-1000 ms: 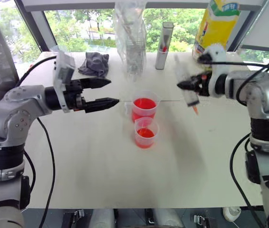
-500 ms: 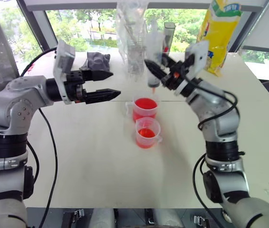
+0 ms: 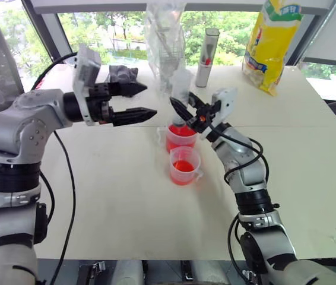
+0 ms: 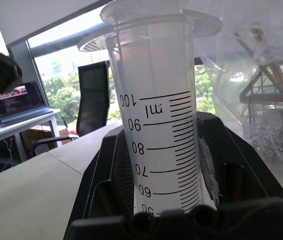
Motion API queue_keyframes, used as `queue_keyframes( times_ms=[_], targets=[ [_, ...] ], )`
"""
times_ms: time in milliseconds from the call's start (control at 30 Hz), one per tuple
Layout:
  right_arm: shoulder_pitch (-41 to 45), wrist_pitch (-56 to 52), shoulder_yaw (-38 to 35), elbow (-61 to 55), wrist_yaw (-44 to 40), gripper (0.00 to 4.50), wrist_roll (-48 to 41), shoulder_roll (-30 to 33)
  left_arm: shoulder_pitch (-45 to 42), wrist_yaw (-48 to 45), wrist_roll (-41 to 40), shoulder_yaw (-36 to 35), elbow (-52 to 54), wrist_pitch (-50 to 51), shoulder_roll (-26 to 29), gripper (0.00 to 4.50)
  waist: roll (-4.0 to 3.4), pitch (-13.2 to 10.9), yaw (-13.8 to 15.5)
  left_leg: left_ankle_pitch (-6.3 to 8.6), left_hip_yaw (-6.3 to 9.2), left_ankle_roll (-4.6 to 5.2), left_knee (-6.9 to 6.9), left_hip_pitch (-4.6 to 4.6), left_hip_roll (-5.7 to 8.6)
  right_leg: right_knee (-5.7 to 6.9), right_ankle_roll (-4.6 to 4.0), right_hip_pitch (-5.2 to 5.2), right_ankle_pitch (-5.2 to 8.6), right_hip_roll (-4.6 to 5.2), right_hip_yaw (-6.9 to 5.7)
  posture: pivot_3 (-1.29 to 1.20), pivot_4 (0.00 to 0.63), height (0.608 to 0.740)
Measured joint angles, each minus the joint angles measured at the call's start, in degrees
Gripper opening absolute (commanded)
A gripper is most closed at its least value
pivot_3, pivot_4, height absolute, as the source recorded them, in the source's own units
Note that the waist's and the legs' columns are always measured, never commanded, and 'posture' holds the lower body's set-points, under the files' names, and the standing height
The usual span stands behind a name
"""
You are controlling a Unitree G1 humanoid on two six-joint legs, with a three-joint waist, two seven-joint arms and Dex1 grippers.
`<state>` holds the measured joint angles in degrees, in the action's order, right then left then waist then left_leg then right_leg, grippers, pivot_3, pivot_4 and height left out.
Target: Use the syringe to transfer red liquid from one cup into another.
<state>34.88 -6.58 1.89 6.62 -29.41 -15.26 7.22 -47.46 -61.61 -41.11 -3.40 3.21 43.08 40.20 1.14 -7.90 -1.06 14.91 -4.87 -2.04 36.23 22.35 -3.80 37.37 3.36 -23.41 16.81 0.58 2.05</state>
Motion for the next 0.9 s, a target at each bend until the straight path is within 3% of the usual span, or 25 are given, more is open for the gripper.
queue_keyframes(
  times_ms=[900],
  targets=[
    [-2.3,3.6,1.3,2.8,-1.2,1.41,2.7,0.2,-10.2,-4.2,10.8,6.2,-16.7,-10.3,-13.1,4.5,0.0,0.0,-0.1,0.0,0.0,-0.01,0.01,-0.01,0.0,0.02,0.0,0.0,0.0,-0.03,0.0,0.0,0.15,0.74]
  ],
)
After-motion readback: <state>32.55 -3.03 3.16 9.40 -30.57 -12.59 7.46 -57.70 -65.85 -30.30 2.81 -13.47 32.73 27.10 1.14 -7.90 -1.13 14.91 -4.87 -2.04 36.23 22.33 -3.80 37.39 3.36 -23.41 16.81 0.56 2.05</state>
